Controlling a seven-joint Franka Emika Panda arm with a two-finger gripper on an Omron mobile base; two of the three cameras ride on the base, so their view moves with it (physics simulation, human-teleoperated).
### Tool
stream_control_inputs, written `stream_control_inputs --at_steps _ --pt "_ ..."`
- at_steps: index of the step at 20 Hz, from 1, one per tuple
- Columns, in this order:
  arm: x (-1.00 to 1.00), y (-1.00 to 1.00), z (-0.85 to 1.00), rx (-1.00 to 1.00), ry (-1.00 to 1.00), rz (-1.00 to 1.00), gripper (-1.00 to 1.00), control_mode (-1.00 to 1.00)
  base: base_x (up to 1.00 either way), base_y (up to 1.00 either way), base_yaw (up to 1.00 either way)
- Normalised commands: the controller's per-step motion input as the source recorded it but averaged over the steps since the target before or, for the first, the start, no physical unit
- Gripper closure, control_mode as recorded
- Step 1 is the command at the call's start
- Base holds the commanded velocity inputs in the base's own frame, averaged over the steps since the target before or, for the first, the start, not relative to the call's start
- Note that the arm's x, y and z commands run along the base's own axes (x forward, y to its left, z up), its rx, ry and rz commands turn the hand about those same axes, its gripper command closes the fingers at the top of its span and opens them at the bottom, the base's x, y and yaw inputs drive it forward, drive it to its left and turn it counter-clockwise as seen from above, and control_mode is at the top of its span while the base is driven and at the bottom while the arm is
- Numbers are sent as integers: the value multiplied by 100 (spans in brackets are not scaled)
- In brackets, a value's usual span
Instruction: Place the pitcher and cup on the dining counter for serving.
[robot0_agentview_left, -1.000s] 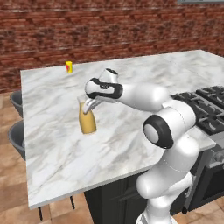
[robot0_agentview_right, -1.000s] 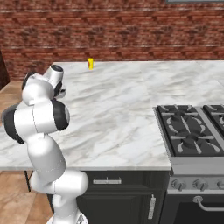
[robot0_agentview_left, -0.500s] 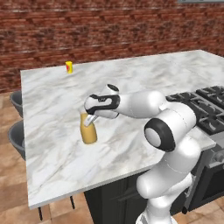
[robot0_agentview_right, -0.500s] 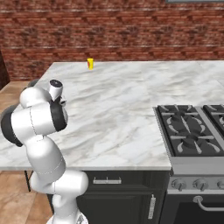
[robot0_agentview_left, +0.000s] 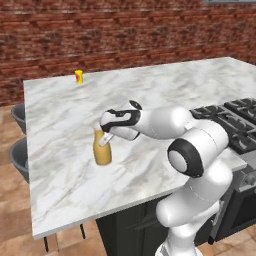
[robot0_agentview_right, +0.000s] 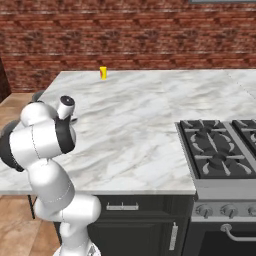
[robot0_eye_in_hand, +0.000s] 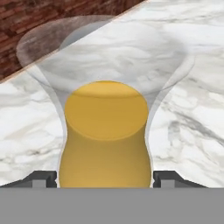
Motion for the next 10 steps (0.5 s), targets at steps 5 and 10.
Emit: stream_control_inputs --at_steps 5,10 --pt "-6 -7 -2 1 0 0 100 -100 0 0 0" --pt "-23 -13 -14 5 -1 0 100 -100 0 0 0"
